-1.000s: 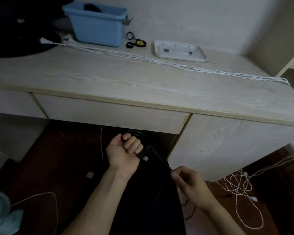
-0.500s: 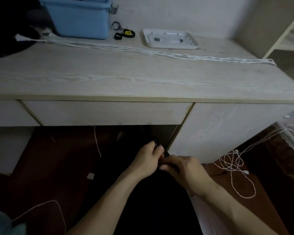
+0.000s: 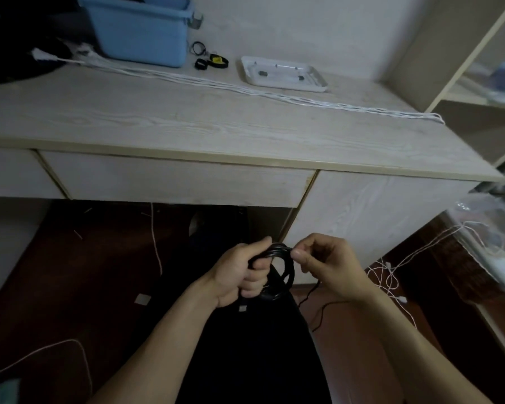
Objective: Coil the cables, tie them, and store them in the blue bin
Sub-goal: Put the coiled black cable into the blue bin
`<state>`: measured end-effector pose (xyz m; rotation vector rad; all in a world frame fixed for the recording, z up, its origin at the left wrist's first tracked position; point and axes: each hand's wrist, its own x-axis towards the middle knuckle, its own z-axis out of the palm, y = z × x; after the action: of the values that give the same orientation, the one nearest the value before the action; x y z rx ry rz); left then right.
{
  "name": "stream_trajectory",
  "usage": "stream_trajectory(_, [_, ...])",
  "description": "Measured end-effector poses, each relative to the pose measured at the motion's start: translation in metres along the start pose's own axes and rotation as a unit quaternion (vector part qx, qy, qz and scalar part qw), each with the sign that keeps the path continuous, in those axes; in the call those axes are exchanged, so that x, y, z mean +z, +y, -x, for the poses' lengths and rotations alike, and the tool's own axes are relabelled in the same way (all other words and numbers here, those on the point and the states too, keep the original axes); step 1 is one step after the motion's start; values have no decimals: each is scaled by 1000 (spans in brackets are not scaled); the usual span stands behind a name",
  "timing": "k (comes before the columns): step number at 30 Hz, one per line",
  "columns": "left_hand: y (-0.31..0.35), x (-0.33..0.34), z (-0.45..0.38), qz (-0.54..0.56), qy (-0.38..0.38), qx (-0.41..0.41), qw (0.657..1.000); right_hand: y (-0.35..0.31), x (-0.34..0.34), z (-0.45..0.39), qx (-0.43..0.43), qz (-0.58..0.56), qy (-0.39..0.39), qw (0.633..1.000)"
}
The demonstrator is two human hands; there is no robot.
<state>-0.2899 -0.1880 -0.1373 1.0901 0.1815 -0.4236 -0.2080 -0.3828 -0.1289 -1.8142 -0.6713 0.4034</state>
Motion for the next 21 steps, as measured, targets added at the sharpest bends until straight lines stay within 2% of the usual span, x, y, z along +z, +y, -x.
stream_trajectory(4, [-11,5,8,162,21,24,986,6,2,8,32,-74,7,997])
stream_trajectory(8, [-26,10,12,293,68,47,953,11,23,18,63,-81,-42,994])
stream_trajectory(13, [-35,8,11,424,131,90,892,19,46,20,103,-167,14,980])
stream_trajectory(16, [-34,5,6,473,175,117,855,27,42,20,109,-94,13,990])
stream_trajectory(21, [-24,-11,3,505,247,172,809,37,20,18,114,139,-32,983])
